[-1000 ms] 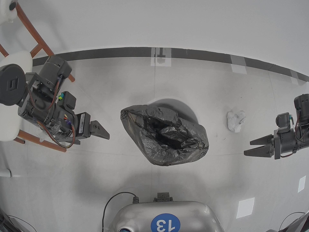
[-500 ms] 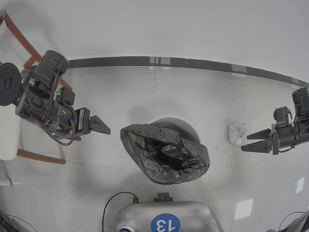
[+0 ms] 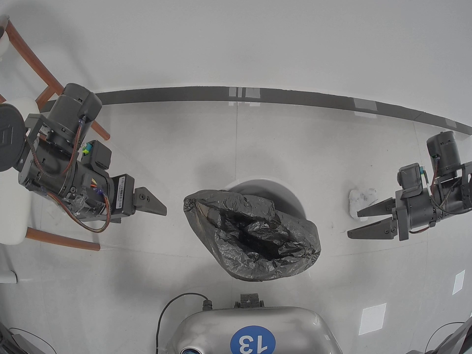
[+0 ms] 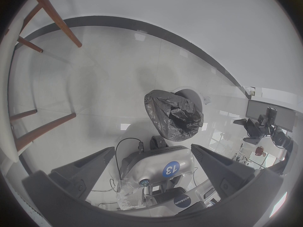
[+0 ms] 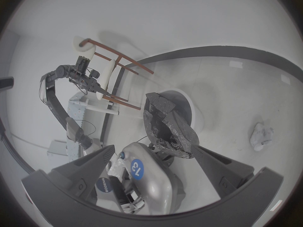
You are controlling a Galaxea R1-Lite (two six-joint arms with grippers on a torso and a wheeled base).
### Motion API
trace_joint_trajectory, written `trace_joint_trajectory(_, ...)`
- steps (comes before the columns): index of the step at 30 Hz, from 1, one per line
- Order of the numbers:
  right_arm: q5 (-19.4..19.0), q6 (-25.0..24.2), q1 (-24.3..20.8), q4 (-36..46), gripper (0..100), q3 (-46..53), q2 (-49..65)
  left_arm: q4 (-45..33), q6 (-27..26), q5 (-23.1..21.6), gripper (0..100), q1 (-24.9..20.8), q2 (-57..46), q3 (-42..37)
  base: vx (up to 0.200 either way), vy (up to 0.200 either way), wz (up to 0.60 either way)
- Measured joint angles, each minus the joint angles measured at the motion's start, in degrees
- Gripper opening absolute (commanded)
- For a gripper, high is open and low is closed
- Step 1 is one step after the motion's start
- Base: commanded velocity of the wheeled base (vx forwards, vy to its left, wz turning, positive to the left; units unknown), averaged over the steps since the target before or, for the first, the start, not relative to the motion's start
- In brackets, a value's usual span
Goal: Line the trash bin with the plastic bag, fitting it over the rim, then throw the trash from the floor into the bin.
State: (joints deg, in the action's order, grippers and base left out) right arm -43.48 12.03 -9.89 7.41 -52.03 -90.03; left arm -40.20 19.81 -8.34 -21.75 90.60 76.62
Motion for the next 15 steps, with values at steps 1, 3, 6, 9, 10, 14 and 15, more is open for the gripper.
trace_joint_trajectory(1,0.99,0.22,-0.69,0.00,100,-0.87,-0.71,0.06,-0.02,0.02,100,0.00,-0.06,0.00,0.000,0.000,0.00)
trace_joint_trajectory(3,3.06,1.13,-1.94,0.06,100,-2.74,-2.23,0.30,-0.09,0.05,100,0.00,-0.15,-0.05,0.000,0.000,0.00)
trace_joint_trajectory(6,5.14,4.00,-3.80,0.13,100,-6.62,-5.36,1.39,-0.16,0.05,100,0.00,-0.28,0.01,0.000,0.000,0.00)
trace_joint_trajectory(9,6.40,6.99,-5.02,0.28,100,-9.79,-7.92,2.28,-0.18,0.07,100,0.04,-0.37,0.01,0.000,0.000,0.00)
trace_joint_trajectory(10,7.12,8.50,-5.55,0.30,100,-11.06,-8.97,2.55,-0.20,0.07,100,0.01,-0.41,0.01,0.000,0.000,0.00)
trace_joint_trajectory(14,11.65,13.06,-7.36,0.30,100,-16.30,-13.41,2.93,-0.22,0.09,100,0.17,-0.63,-0.16,0.000,0.000,0.00)
trace_joint_trajectory(15,12.67,13.89,-7.74,0.33,100,-17.54,-14.52,2.96,-0.22,0.09,100,0.17,-0.72,-0.21,0.000,0.000,0.00)
